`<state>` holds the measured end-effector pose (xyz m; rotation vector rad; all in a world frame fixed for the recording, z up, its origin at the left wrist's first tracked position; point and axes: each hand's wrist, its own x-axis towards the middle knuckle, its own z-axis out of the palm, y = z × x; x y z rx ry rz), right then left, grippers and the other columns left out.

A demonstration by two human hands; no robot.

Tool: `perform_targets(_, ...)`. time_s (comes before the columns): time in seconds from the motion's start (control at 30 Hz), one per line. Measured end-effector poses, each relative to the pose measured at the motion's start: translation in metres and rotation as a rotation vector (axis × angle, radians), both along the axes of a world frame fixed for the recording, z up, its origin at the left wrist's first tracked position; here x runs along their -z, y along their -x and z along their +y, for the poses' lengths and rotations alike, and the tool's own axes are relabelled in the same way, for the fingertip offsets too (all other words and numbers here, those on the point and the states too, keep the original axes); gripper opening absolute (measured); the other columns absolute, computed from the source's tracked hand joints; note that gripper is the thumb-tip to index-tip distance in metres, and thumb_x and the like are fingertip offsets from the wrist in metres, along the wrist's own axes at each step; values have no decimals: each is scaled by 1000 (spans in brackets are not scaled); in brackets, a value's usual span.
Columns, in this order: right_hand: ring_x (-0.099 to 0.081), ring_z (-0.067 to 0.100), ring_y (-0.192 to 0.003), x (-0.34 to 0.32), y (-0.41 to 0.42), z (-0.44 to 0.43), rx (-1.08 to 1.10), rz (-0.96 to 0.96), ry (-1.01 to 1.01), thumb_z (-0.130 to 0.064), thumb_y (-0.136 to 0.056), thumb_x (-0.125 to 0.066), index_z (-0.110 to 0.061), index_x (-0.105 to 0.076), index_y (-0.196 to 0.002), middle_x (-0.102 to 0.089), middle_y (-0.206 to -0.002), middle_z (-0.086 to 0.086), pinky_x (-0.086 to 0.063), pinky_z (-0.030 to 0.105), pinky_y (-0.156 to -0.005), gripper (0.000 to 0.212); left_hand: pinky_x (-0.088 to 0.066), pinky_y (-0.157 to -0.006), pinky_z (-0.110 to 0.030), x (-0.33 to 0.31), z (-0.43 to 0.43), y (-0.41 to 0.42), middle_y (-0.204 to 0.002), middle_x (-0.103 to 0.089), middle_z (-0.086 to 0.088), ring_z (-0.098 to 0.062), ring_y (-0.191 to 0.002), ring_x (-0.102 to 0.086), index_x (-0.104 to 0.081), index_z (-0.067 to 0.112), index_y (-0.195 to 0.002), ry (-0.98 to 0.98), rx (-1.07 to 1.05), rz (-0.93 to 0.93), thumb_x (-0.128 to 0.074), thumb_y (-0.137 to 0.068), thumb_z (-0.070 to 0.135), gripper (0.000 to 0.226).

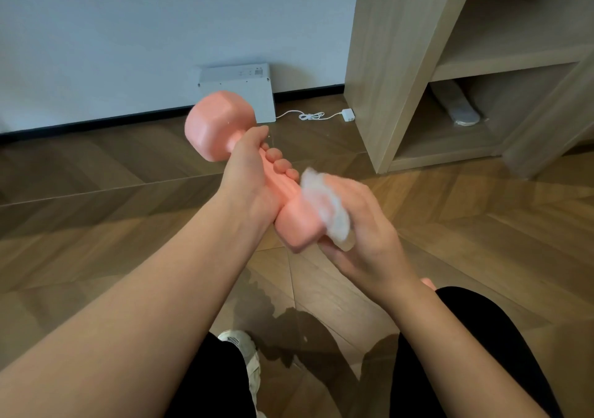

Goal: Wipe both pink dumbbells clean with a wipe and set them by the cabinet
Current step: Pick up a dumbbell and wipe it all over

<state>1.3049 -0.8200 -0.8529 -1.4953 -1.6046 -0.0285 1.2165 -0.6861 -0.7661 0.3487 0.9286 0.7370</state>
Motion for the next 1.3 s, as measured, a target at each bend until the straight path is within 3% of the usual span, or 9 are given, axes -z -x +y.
perform_targets(0.13, -34, -3, -126, 0, 1, 2, 64, 52, 31, -6, -74, -80, -14, -33, -136, -39, -132, 1, -33, 11, -103, 78, -28, -39, -17, -2, 0, -1, -44, -32, 7, -9, -35, -27, -38, 19, -62, -33, -10, -60, -58, -92, 23, 36)
perform_targets(0.3, -32, 15, -139, -10, 2, 4, -73, 71, -19, -26, -76, -80, -9, -32, -141, -36, -144, 10, -29, 24, -112, 83, -27, -36, -14, -3, -1, 1, -43, -27, 7, -9, -32, -23, -34, 19, -61, -27, -62, -143, -52, -93, 20, 37)
perform_targets(0.53, -43, -19, -109, -9, 5, -1, 77, 284, 153, -51, -64, -79, -30, -38, -126, -42, -112, -37, -36, -1, -83, 77, -27, -38, -18, -3, -3, 0, -44, -26, 8, -10, -35, -23, -34, 20, -62, -105, -36, -144, -50, -92, 20, 33)
perform_targets(0.6, -41, -16, -113, -9, 5, -1, 83, 265, 108, -41, -67, -83, -25, -37, -129, -40, -116, -33, -36, 1, -87, 79, -27, -38, -19, -3, -2, -2, -44, -26, 8, -10, -35, -23, -34, 20, -62, -103, -34, -163, -50, -91, 19, 33)
perform_targets(0.77, -35, 15, -136, -15, 5, 6, -18, 166, -71, -17, -71, -84, -12, -37, -134, -39, -139, 15, -32, 24, -110, 79, -25, -39, -19, -3, 1, -3, -43, -25, 8, -10, -35, -22, -32, 20, -62, -92, -40, -198, -47, -91, 19, 33)
perform_targets(0.93, -48, -6, -114, -11, 5, 1, 51, 384, 161, -26, -64, -88, -27, -39, -126, -48, -119, -21, -40, 5, -86, 79, -25, -39, -21, -4, 0, -2, -44, -25, 8, -10, -35, -22, -32, 21, -59, -112, -27, -211, -48, -90, 19, 35)
perform_targets(1.03, -48, -15, -97, -9, 7, -1, 82, 418, 184, -28, -63, -88, -25, -40, -116, -47, -102, -23, -39, 0, -74, 71, -26, -38, -20, -6, -1, -2, -44, -26, 8, -10, -35, -24, -34, 21, -57, -105, -17, -235, -49, -89, 19, 36)
perform_targets(1.23, -46, 0, -120, -16, 19, 5, 49, 512, 62, -43, -62, -83, -48, -31, -129, -46, -129, -9, -41, 7, -91, 84, -32, -42, -20, -7, -3, -3, -47, -32, 6, -11, -38, -31, -40, 18, -59, -89, -32, -225, -53, -89, 22, 33)
perform_targets(1.3, -40, 7, -129, -15, 14, 8, 59, 343, -21, -32, -68, -84, -33, -33, -136, -40, -137, -1, -37, 15, -102, 85, -41, -48, -21, -8, -1, -4, -51, -43, 2, -13, -43, -42, -43, 16, -64, -61, -25, -137, -60, -88, 24, 31)
